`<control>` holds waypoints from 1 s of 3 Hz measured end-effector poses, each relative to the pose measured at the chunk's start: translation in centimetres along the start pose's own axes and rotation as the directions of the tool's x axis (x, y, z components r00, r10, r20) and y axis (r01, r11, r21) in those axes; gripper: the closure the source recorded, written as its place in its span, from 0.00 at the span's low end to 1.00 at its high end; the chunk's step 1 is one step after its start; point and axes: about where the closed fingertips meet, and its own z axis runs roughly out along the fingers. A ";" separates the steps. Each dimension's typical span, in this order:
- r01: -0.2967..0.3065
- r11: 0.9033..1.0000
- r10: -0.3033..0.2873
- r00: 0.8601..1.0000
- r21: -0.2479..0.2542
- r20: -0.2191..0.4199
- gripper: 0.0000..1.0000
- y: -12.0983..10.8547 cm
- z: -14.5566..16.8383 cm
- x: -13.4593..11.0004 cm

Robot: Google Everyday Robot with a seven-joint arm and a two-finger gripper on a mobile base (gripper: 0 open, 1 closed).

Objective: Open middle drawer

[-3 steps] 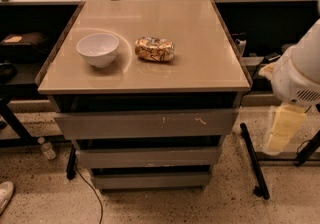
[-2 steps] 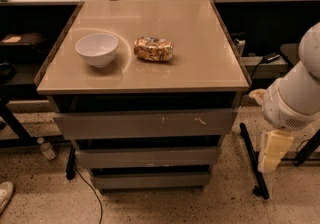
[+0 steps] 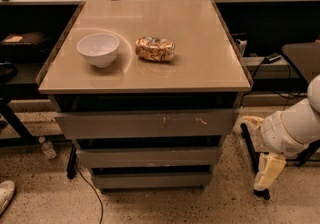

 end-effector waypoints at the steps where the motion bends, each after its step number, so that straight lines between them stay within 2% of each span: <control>1: 0.038 0.999 -0.038 0.999 -0.015 0.006 0.00 0.2 0.8 0.2; 2: 0.036 0.999 -0.035 0.999 -0.013 0.005 0.00 0.2 0.7 0.1; 3: 0.037 0.999 -0.037 0.998 -0.002 0.045 0.00 1.0 3.7 0.1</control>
Offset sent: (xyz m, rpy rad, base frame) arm -0.0006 0.0017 -0.0096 0.0035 -0.0010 0.0434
